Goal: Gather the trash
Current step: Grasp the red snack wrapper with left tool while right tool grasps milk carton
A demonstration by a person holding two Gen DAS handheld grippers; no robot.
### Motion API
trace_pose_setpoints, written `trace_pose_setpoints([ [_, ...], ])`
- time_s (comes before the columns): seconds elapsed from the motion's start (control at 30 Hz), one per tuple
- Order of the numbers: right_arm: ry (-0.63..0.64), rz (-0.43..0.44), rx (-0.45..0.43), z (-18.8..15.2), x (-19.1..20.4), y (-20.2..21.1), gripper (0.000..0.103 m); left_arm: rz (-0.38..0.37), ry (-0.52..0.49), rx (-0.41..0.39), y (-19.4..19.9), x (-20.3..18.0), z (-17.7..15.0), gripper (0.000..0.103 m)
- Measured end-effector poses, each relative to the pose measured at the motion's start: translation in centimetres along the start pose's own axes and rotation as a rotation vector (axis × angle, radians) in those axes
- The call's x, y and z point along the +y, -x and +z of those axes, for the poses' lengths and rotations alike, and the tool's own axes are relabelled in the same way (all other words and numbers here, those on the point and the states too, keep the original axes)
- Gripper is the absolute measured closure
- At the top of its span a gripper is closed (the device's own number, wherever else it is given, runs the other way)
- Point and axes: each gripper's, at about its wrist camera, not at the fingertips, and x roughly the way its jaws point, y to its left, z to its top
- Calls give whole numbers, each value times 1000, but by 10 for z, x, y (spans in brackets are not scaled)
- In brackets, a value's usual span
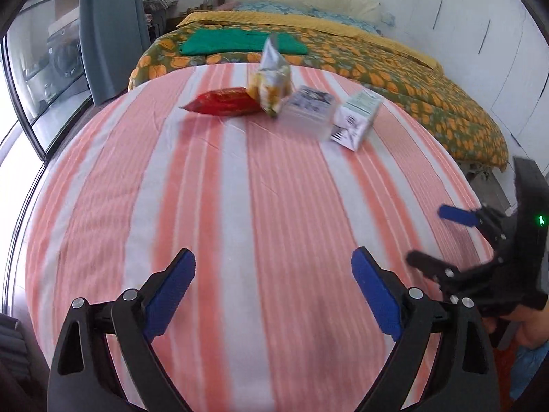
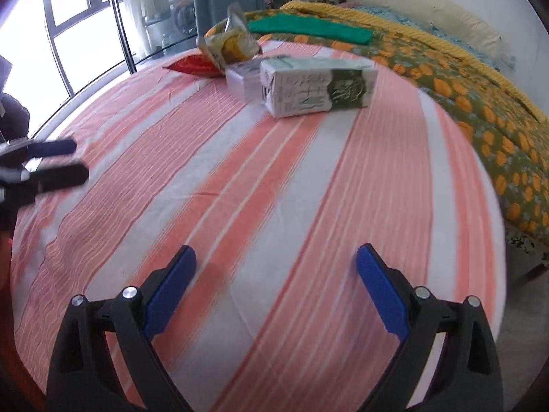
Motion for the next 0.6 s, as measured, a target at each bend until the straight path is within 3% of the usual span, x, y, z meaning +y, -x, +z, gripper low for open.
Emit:
trace_pose_setpoints([
  [0.3, -6, 10, -6, 1, -1, -2, 10, 139, -105, -32, -43, 51, 89, 12],
  [0.53, -11, 8, -7, 1, -1, -2, 10, 153, -318, 42, -101, 43, 145, 12],
  [0.6, -11, 9, -7, 0, -1, -1, 10, 195, -378, 64, -116, 39, 151, 17],
])
